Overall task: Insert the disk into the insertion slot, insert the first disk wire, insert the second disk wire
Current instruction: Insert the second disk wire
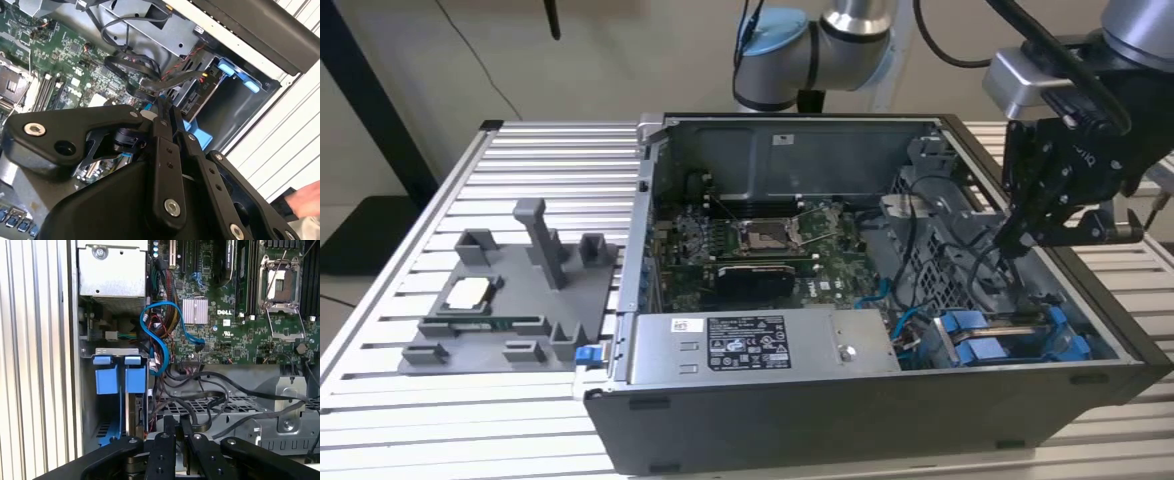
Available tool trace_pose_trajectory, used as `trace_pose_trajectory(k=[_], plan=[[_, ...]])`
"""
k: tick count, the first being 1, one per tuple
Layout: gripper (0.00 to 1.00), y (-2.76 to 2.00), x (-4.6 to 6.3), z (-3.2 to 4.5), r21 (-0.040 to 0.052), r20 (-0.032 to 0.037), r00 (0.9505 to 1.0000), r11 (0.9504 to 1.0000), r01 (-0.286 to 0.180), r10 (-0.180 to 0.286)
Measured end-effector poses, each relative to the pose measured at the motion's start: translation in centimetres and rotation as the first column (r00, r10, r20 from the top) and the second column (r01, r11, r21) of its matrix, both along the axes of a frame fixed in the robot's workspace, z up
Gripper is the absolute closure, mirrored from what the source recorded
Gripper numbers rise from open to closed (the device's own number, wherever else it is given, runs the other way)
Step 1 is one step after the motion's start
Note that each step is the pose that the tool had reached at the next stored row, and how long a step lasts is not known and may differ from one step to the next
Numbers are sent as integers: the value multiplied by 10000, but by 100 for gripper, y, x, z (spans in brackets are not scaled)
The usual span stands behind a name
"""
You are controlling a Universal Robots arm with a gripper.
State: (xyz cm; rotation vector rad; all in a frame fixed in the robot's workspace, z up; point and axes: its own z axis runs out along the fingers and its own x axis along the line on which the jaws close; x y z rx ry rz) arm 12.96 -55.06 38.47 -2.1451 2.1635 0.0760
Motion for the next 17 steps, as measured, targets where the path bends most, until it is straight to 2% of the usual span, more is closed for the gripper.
trace_pose_trajectory(k=[7,17], plan=[[84,-15,-3,-52,-48,0,10000,10000,0,0],[84,-26,-4,-108,-163,0,10000,9999,0,0]])
